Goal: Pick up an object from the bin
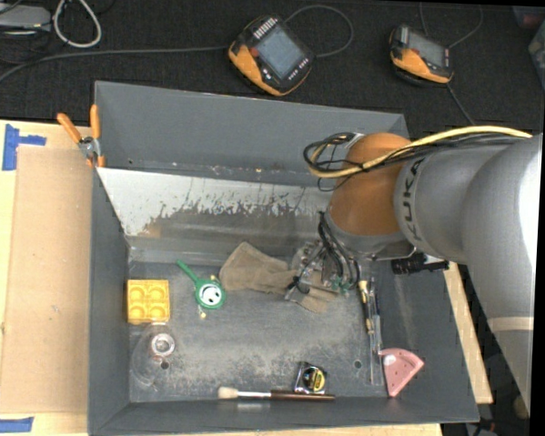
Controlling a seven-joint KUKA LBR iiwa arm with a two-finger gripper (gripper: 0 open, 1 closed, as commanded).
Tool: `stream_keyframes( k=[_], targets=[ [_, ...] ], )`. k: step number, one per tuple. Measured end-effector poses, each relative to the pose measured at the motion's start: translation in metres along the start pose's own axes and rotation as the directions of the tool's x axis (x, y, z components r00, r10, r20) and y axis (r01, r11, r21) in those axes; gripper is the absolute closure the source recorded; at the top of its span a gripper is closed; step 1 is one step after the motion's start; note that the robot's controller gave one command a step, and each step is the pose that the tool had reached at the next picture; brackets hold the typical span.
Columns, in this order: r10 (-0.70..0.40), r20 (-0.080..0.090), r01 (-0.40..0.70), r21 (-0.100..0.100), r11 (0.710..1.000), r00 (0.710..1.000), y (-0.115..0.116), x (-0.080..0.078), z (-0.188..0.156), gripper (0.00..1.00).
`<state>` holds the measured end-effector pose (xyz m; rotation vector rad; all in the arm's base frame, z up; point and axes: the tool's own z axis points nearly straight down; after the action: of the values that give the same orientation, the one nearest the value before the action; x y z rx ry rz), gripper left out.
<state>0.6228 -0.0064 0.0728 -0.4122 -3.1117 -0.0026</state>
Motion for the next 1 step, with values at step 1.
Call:
stream_keyframes(
  k=[1],
  targets=[
    [0.000,0.000,0.000,0.000,1.000,1.000,0.0000,0.0000,0.0000,1.00]
  ],
)
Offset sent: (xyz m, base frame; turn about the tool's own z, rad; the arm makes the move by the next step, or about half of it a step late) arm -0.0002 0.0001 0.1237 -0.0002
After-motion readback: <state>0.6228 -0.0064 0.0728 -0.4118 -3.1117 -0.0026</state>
